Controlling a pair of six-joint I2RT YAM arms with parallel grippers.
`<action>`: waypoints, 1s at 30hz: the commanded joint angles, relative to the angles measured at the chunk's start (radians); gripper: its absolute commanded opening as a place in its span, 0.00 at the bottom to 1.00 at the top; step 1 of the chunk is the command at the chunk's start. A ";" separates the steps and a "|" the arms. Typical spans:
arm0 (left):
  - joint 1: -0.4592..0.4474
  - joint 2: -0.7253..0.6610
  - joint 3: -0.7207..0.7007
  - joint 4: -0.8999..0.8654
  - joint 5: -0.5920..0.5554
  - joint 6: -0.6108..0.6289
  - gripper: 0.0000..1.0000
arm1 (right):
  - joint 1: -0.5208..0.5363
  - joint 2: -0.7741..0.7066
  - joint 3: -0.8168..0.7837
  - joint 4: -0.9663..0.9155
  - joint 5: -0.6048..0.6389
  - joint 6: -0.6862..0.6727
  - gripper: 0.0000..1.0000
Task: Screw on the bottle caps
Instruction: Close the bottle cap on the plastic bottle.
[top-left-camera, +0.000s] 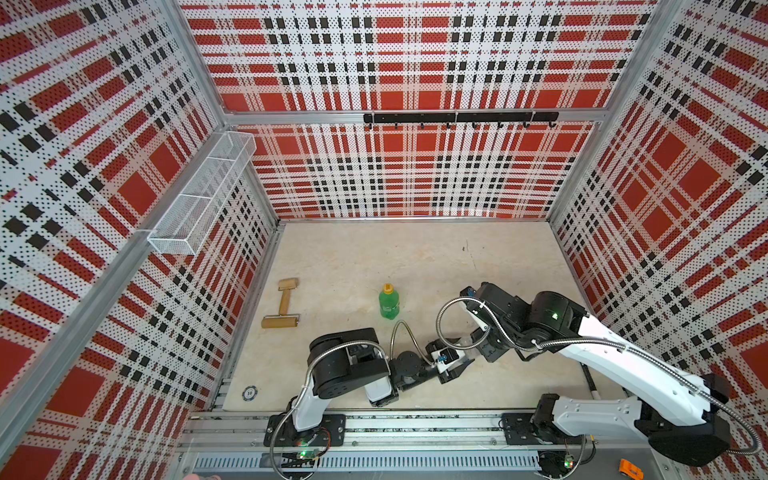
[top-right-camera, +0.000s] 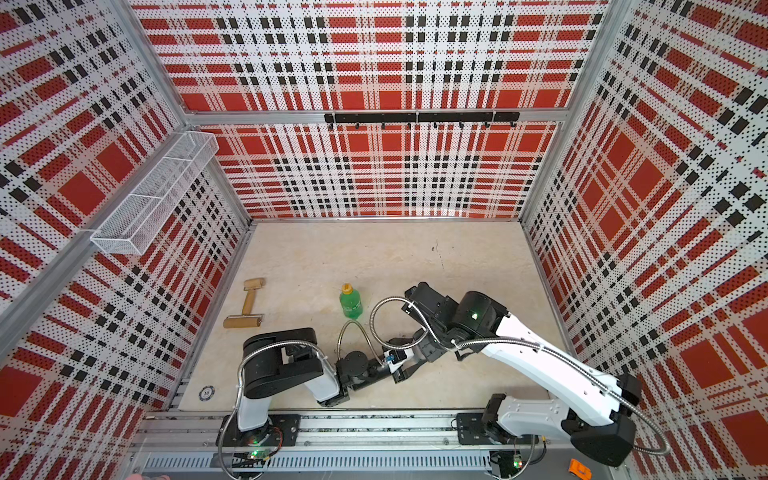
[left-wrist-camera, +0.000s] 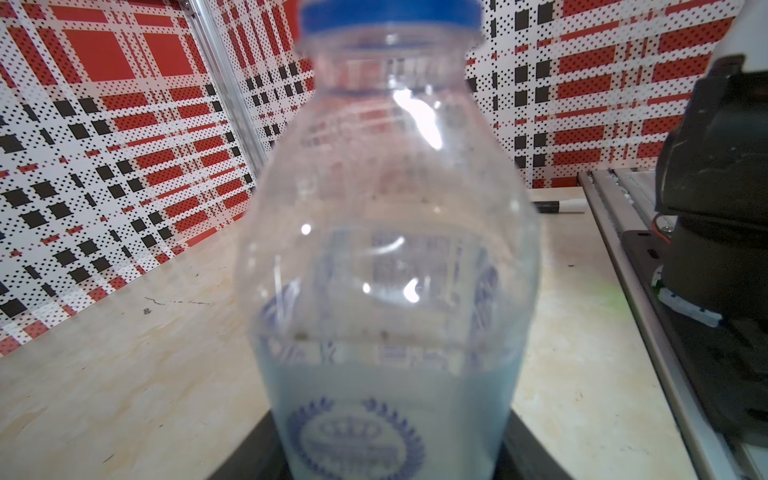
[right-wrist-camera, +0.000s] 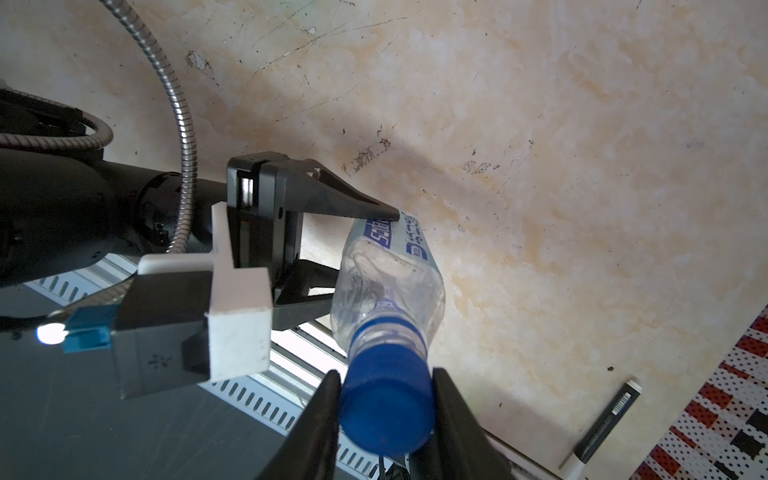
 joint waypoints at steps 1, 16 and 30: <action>-0.006 0.012 0.023 0.056 -0.001 -0.003 0.59 | -0.005 -0.014 -0.002 0.016 0.021 0.000 0.40; -0.015 0.027 0.030 0.057 -0.002 -0.005 0.59 | -0.004 -0.024 0.016 0.026 0.013 -0.006 0.46; -0.018 0.029 0.030 0.057 -0.002 -0.010 0.58 | -0.005 -0.026 0.136 0.003 0.017 -0.014 0.62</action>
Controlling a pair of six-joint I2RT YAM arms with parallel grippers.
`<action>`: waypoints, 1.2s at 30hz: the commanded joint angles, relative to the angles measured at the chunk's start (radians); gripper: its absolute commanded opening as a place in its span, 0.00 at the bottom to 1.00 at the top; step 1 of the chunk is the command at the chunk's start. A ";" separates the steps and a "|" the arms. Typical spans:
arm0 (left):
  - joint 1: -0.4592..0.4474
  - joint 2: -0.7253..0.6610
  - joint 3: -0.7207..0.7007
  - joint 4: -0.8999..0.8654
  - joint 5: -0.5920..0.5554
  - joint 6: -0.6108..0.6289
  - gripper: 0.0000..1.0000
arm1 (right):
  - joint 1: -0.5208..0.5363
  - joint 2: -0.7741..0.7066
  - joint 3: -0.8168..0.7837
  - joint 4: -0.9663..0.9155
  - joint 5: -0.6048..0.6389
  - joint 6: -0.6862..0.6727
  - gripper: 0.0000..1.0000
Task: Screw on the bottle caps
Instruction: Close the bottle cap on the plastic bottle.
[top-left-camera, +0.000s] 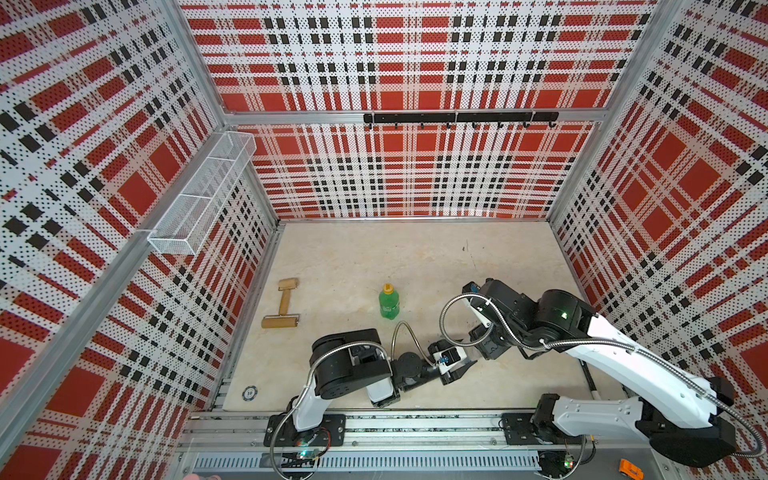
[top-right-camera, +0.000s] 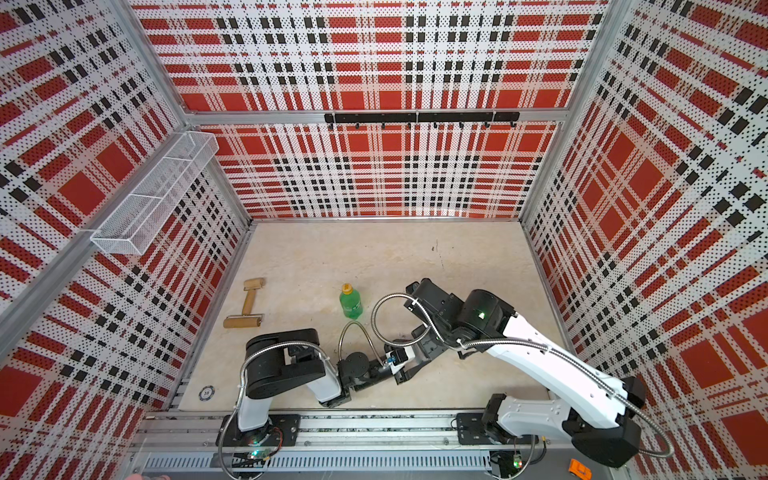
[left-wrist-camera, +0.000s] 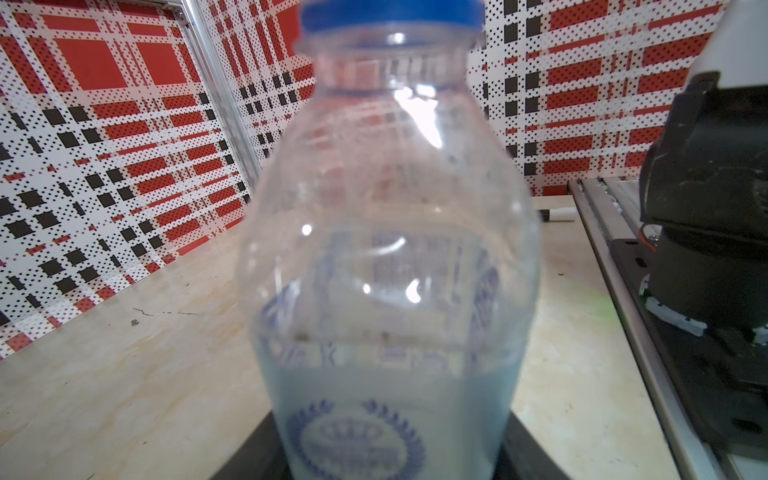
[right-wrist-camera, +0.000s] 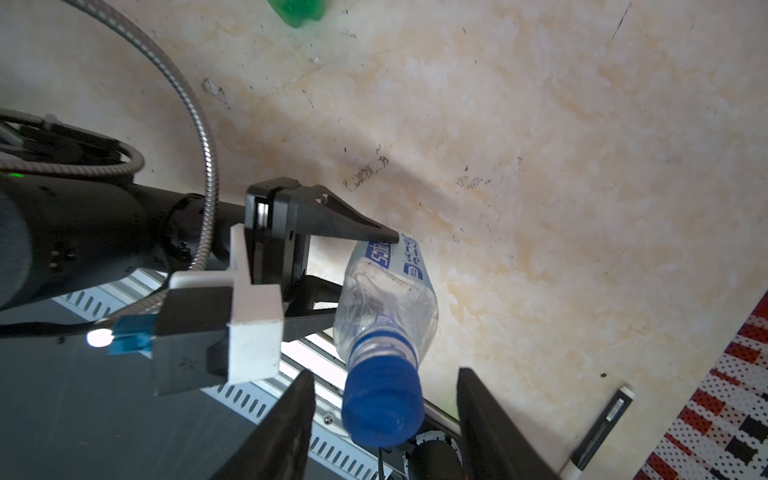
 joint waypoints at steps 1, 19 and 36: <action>-0.008 0.010 0.016 0.042 -0.001 -0.007 0.59 | -0.004 -0.018 0.085 0.007 0.009 -0.003 0.63; -0.006 -0.045 -0.004 0.041 0.022 -0.023 0.59 | -0.007 -0.108 0.002 -0.065 0.065 0.092 0.66; -0.022 -0.039 -0.007 0.042 0.023 -0.010 0.58 | -0.027 -0.057 -0.040 -0.022 0.078 0.060 0.64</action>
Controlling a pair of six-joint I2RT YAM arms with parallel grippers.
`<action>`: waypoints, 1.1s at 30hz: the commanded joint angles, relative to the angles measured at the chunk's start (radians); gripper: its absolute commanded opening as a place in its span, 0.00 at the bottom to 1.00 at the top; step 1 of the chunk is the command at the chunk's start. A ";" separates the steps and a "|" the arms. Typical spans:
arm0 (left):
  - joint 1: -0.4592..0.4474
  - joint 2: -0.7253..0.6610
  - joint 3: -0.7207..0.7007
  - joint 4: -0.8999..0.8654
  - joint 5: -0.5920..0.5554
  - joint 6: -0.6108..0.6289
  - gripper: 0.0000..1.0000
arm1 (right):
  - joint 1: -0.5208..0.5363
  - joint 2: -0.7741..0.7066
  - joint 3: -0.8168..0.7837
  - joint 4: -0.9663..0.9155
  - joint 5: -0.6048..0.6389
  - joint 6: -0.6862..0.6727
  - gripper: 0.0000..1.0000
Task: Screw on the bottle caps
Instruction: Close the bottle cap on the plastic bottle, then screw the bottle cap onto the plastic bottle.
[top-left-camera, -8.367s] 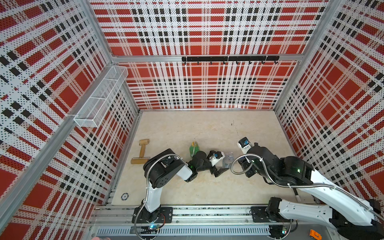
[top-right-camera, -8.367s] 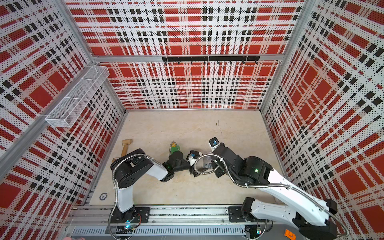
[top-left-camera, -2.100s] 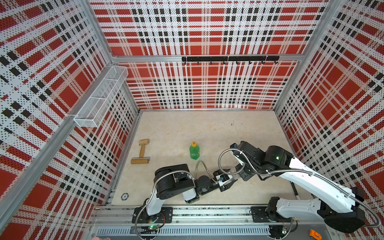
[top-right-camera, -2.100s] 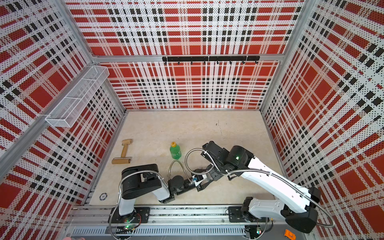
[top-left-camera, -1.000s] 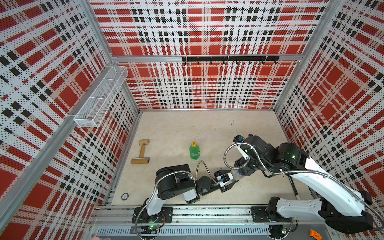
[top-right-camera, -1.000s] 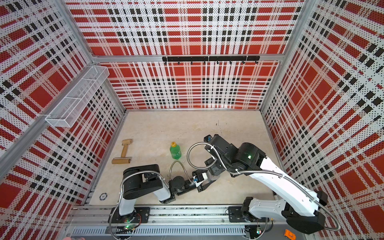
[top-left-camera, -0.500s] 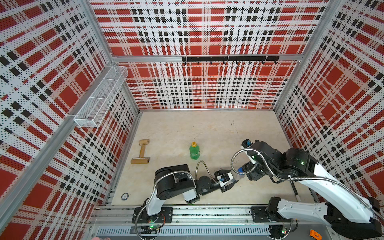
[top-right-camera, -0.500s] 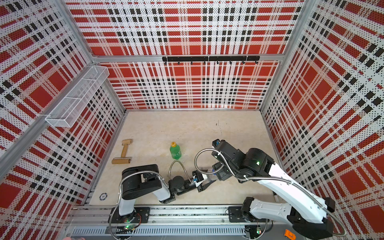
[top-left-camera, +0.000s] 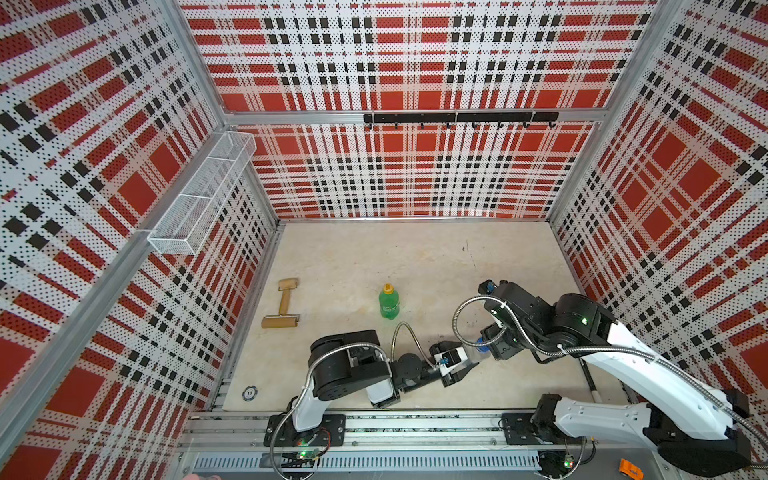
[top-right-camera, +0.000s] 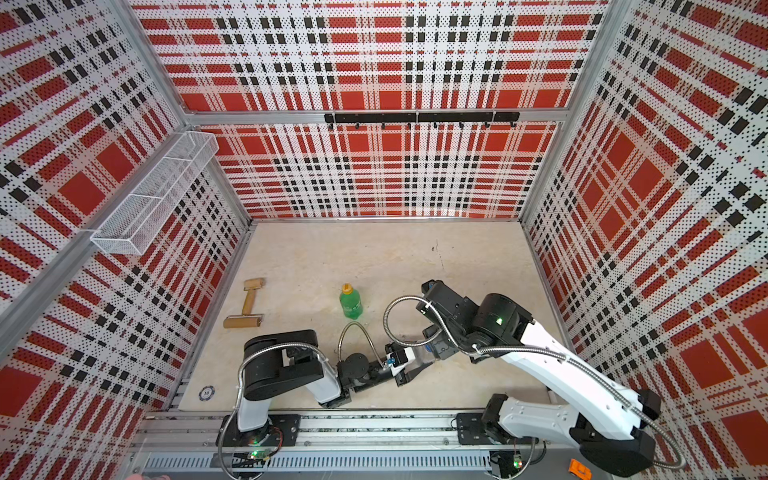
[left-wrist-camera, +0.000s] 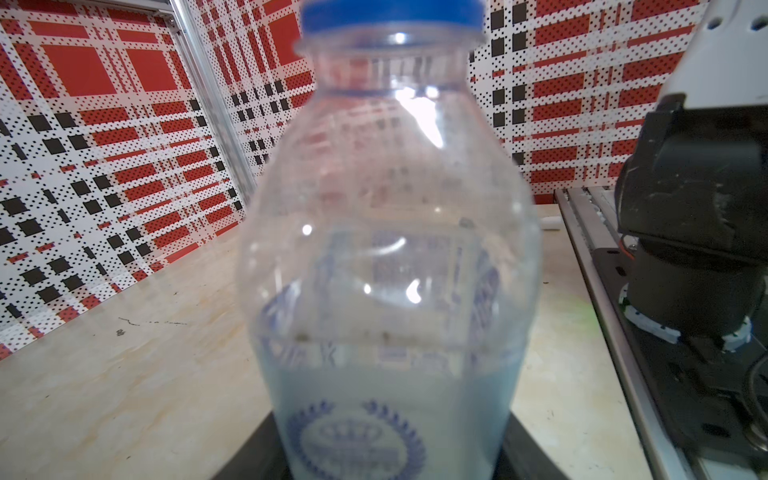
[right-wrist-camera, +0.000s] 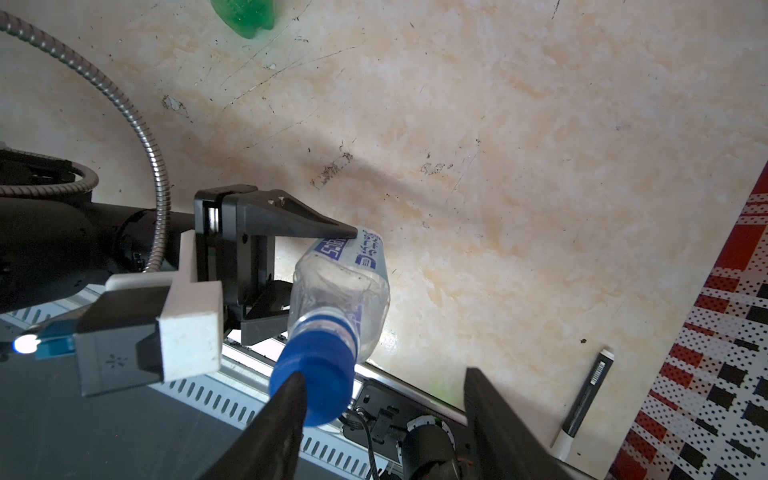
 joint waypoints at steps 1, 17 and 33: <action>-0.009 -0.024 -0.005 0.041 0.006 0.000 0.58 | -0.005 0.007 -0.009 0.033 0.016 -0.014 0.64; 0.006 -0.051 -0.023 0.041 -0.006 -0.011 0.57 | -0.010 -0.026 -0.043 0.046 -0.009 -0.012 0.63; 0.020 -0.045 -0.030 0.040 0.021 -0.004 0.57 | -0.011 -0.023 0.075 0.017 -0.009 -0.057 0.64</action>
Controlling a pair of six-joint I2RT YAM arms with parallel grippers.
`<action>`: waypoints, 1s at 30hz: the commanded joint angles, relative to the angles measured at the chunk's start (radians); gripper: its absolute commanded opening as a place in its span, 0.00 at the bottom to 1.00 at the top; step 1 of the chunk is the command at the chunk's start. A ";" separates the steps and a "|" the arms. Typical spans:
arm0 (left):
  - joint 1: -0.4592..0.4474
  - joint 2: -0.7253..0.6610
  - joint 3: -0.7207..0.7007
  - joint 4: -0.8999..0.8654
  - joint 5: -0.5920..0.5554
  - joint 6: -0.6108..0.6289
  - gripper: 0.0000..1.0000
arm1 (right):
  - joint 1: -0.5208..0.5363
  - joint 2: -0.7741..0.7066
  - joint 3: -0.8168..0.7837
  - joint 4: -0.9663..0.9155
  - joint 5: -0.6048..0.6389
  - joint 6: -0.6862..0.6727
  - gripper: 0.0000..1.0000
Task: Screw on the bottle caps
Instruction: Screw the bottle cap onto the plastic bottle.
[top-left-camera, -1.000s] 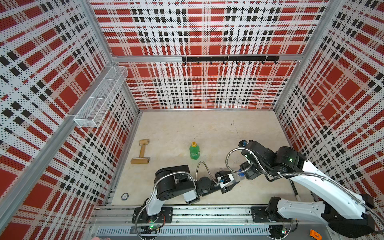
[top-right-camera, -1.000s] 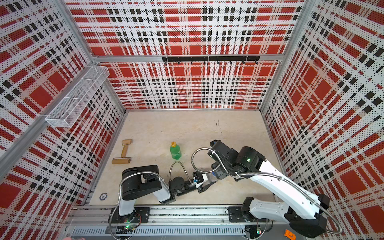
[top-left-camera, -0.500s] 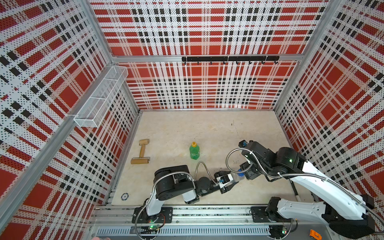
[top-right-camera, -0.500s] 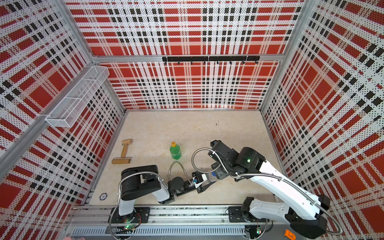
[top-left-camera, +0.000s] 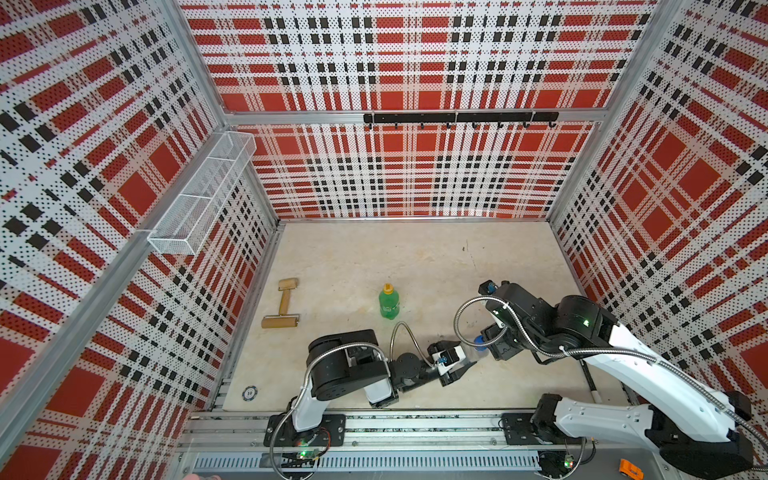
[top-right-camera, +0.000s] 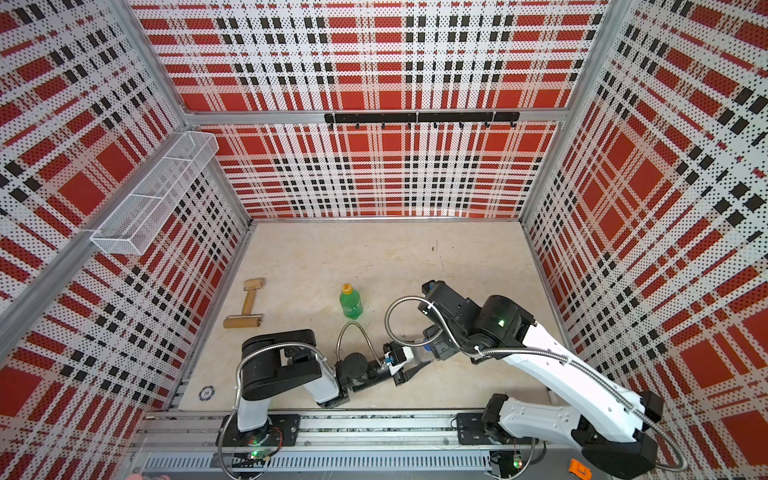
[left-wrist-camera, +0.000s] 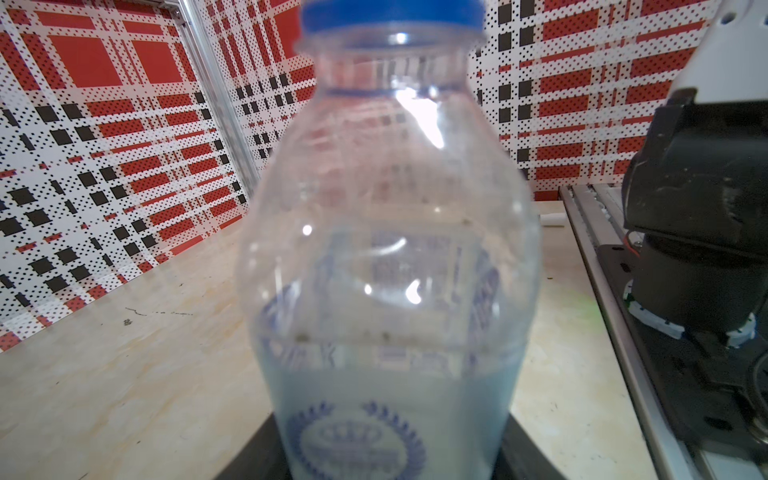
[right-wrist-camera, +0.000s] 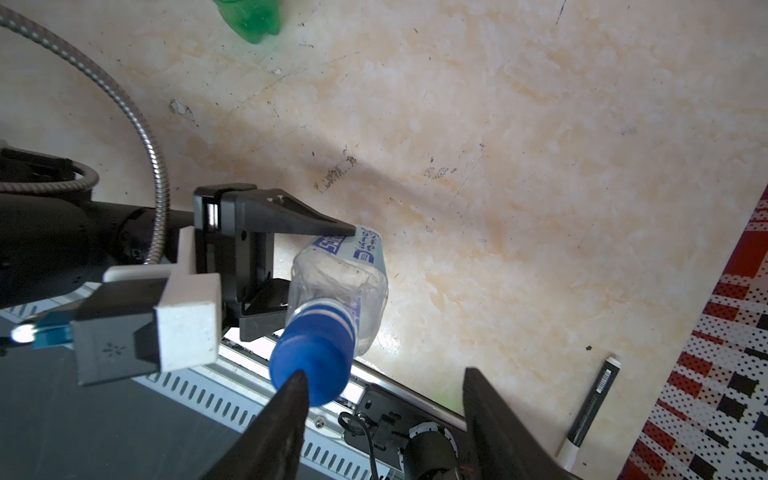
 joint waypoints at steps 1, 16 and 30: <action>0.015 -0.034 -0.021 0.046 0.030 0.002 0.57 | -0.005 -0.005 0.080 -0.006 -0.008 -0.056 0.64; 0.053 -0.121 -0.190 0.039 0.299 -0.017 0.58 | 0.236 -0.024 0.114 0.101 -0.253 -0.261 0.56; 0.062 -0.272 -0.358 0.034 0.380 -0.026 0.60 | 0.262 -0.021 0.060 0.145 -0.233 -0.689 0.55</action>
